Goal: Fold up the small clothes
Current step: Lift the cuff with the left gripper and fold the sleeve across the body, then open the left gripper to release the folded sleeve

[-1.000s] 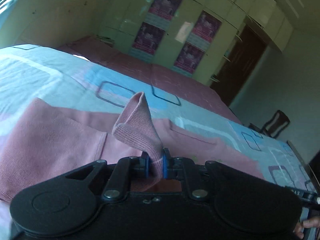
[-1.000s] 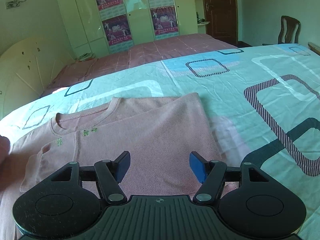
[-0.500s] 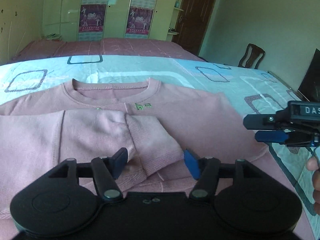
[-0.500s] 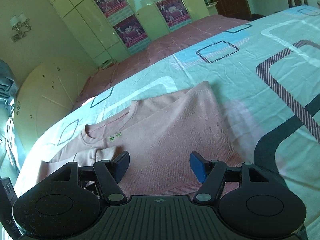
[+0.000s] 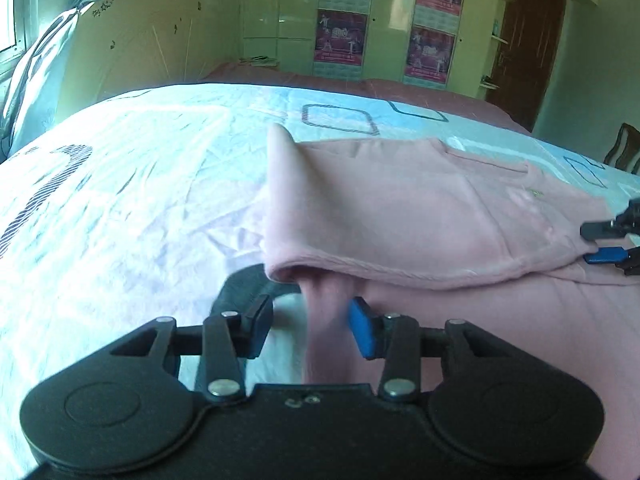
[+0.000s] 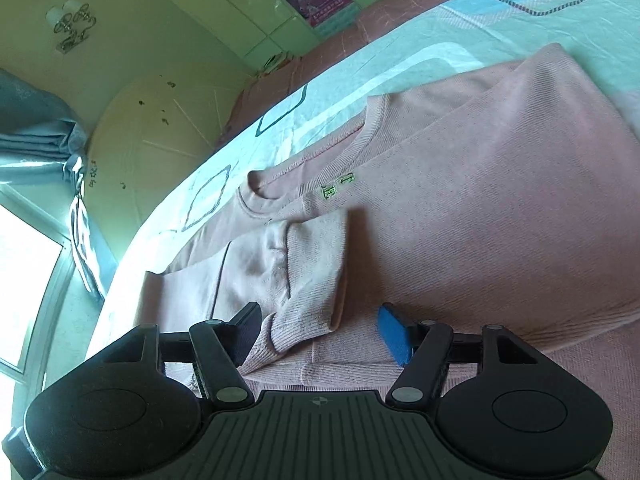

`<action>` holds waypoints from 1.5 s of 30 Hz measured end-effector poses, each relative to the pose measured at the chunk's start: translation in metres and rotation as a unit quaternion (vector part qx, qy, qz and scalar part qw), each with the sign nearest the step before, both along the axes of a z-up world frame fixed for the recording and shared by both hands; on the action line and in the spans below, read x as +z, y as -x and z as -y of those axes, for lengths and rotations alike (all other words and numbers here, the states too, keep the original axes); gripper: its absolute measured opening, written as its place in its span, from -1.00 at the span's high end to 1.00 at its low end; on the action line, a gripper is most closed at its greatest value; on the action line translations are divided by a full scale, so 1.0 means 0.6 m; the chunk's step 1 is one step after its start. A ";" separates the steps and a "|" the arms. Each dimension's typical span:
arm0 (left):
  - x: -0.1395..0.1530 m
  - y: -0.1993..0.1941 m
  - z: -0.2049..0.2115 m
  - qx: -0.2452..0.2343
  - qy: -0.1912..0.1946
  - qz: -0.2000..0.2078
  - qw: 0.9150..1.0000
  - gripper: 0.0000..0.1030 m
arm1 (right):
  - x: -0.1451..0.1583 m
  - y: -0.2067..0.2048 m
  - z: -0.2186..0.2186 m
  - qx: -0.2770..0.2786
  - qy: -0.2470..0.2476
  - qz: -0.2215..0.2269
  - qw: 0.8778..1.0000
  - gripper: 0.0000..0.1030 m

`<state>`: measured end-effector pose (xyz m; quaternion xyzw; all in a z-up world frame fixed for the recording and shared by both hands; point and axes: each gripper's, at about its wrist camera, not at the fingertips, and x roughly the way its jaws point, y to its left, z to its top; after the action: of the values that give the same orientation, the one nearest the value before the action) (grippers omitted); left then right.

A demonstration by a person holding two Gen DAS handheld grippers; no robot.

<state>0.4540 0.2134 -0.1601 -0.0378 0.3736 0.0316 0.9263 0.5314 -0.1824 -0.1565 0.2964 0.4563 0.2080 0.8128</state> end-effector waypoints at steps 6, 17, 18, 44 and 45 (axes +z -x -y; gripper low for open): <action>-0.014 -0.058 -0.012 -0.034 0.001 0.004 0.999 0.74 | 0.013 -0.023 -0.036 0.031 0.076 0.011 0.997 0.91; -0.017 -0.059 -0.015 -0.062 -0.005 0.002 0.998 0.78 | 0.120 0.022 -0.026 0.031 0.225 0.197 0.954 0.91; -0.019 -0.056 -0.016 -0.063 -0.007 0.002 0.998 0.78 | 0.085 0.020 -0.021 0.035 0.235 0.162 0.958 0.91; 0.034 0.000 -0.045 -0.059 0.020 0.053 0.997 0.42 | 0.076 0.080 0.001 0.002 0.211 0.145 0.967 0.90; 0.044 0.003 -0.040 -0.060 0.024 0.062 0.996 0.42 | 0.076 0.079 -0.007 0.012 0.212 0.150 0.966 0.90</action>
<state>0.4523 0.2376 -0.1340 -0.0392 0.3176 -0.0356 0.9468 0.4841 -0.1783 -0.1108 0.0777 0.3662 0.1583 0.9137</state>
